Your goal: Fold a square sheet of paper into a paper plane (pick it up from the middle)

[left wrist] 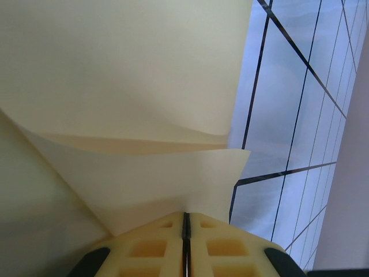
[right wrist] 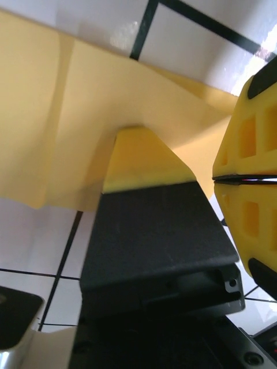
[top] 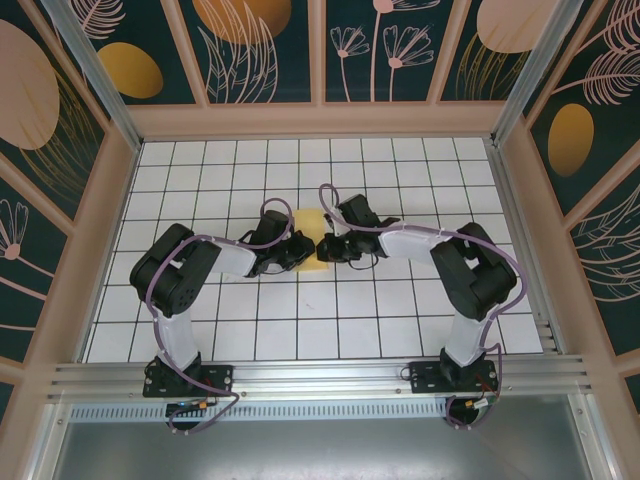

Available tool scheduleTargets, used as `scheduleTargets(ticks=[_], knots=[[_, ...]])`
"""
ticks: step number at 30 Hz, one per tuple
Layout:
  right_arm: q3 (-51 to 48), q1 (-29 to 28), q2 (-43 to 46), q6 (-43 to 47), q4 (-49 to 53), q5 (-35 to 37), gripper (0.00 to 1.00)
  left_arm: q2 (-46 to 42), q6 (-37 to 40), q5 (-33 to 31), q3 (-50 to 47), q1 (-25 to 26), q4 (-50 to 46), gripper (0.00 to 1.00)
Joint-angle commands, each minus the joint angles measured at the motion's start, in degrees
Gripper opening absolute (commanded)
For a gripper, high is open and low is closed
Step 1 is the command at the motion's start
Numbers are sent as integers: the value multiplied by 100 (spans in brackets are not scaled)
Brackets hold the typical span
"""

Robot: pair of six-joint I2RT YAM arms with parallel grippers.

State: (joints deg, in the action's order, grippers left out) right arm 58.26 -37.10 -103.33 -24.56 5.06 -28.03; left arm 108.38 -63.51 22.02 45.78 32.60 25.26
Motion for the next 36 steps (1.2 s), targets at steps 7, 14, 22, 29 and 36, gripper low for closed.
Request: scheduleTargets(ticks=[7, 14, 22, 29, 36], knots=[[-3, -25, -263, -59, 173, -51, 9, 195, -117, -207, -7, 36, -258, 10], [-14, -34, -366, -23, 241, 151, 8, 210, -143, -227, -23, 36, -249, 10], [-25, 1, -426, -49, 330, 335, 8, 210, -139, -256, -12, 36, -273, 10], [-50, 37, -458, -23, 403, 361, 8, 210, -151, -268, -20, 36, -283, 11], [-110, 58, -487, 2, 556, 368, 8, 210, -154, -304, -19, 36, -295, 11]])
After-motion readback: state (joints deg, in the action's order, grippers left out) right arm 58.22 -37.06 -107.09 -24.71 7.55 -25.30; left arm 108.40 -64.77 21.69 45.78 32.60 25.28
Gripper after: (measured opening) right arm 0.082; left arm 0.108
